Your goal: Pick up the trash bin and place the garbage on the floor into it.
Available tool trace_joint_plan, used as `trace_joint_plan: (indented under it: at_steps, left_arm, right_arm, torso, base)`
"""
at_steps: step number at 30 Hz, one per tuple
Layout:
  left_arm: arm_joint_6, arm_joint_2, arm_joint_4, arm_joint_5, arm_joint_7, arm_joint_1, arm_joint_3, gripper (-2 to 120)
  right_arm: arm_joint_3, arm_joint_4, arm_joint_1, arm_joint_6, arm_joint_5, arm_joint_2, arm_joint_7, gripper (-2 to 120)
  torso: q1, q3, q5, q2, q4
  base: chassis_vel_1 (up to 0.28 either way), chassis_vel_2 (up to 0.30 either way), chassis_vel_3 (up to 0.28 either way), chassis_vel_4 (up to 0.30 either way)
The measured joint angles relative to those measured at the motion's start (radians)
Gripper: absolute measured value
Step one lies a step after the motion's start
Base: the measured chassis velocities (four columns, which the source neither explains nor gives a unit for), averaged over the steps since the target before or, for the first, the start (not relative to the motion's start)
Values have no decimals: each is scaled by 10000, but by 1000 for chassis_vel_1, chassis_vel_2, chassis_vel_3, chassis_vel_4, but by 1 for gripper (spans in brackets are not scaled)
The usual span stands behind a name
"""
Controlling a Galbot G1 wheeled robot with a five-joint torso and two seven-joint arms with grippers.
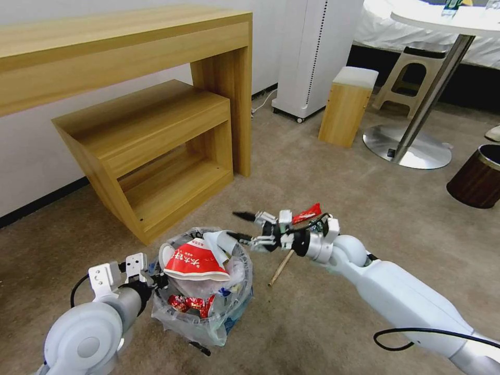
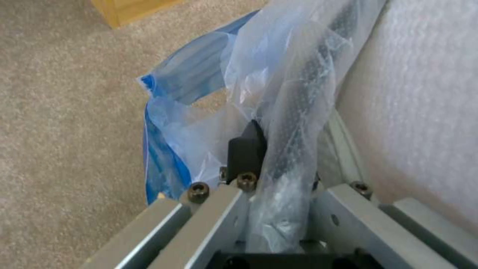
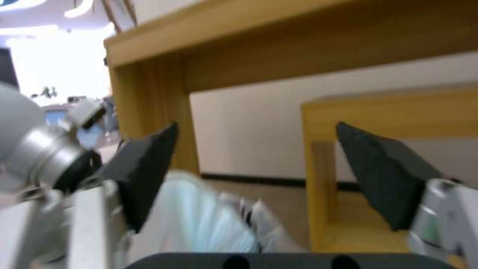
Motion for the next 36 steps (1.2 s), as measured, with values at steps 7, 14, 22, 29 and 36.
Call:
trace_joint_plan:
  at_steps: [7,14,22,29,36]
  left_arm:
    - [-2,11,11,0,-19,-36,-14,0]
    - [-30,-5,5,58,-260,282,-426,0]
    - [-179,-89,87,874,-424,461,-542,0]
    - [-154,-169,56,918,-475,540,-495,0]
    - [-64,-127,-165,719,-576,746,-631,0]
  right_arm:
    - [1470,733,-1211,107,81,-787,-11,100]
    - [2936,1883,-2742,-29,-1056,-1489,2672,100]
    - [5325,2729,-4321,-506,-2639,-1312,6078,100]
    - [7262,3227,-6558,52,-3271,-813,6340,100]
    - [7763,3416,-7378,337,-3913,-204,6295,100]
  torso:
    - [0,0,0,0,-1]
    - [-1,0,-1,0,1]
    - [0,1,-2,0,1]
    - [0,0,-1,0,-4]
    - [-1,0,0,0,0]
  base:
    - [0,0,0,0]
    - [0,0,0,0]
    - [0,0,0,0]
    - [0,0,0,0]
    - [0,0,0,0]
